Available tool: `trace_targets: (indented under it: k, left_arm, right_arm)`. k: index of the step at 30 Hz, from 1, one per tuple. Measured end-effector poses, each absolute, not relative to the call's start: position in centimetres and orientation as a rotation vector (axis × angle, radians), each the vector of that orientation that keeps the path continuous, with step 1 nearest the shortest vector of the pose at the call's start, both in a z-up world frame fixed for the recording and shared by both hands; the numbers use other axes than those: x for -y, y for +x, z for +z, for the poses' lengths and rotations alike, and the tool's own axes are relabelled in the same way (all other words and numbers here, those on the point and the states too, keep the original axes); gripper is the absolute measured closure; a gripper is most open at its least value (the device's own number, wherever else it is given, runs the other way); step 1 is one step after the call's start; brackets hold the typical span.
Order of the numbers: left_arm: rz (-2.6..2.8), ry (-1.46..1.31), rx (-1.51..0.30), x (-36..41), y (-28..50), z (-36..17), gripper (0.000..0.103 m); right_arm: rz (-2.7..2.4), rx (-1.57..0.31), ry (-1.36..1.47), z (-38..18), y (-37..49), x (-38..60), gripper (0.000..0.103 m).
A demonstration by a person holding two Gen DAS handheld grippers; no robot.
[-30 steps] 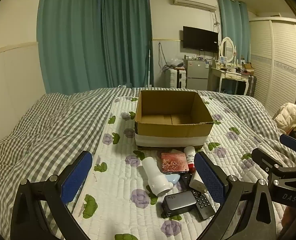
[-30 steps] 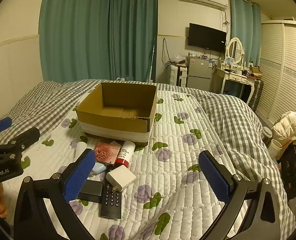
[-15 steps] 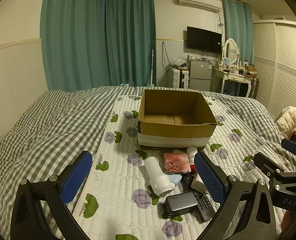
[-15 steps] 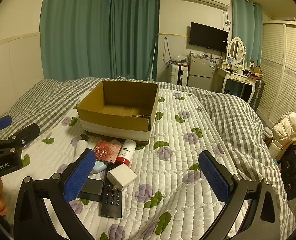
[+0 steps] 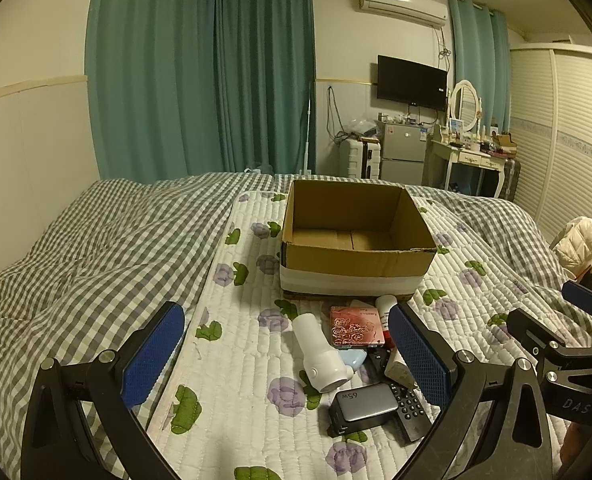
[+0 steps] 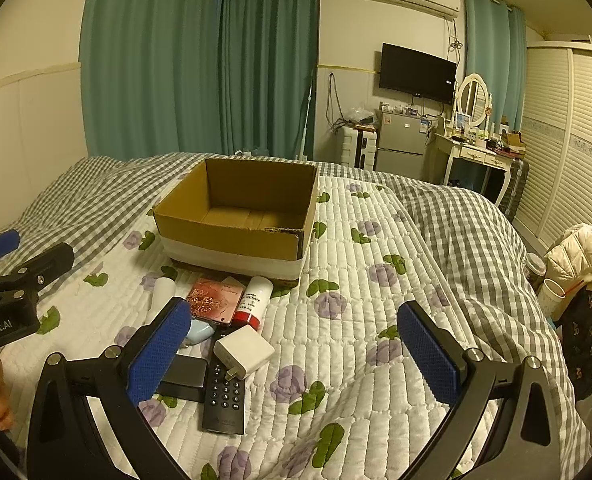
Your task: Organize rigid objects
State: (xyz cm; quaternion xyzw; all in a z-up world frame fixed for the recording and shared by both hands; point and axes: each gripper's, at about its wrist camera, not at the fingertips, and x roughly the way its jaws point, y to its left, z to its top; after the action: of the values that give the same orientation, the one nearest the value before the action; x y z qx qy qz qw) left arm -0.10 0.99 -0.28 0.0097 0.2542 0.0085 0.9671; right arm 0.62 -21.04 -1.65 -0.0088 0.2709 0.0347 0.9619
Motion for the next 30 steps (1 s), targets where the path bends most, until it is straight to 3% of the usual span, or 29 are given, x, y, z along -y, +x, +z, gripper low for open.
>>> trace_targets:
  k: [30]
  left_arm:
    - [0.008,0.022,-0.517,-0.53,-0.32,-0.25,0.0]
  right_arm:
    - [0.08,-0.557,-0.031,-1.79,0.35,20.73,0.0]
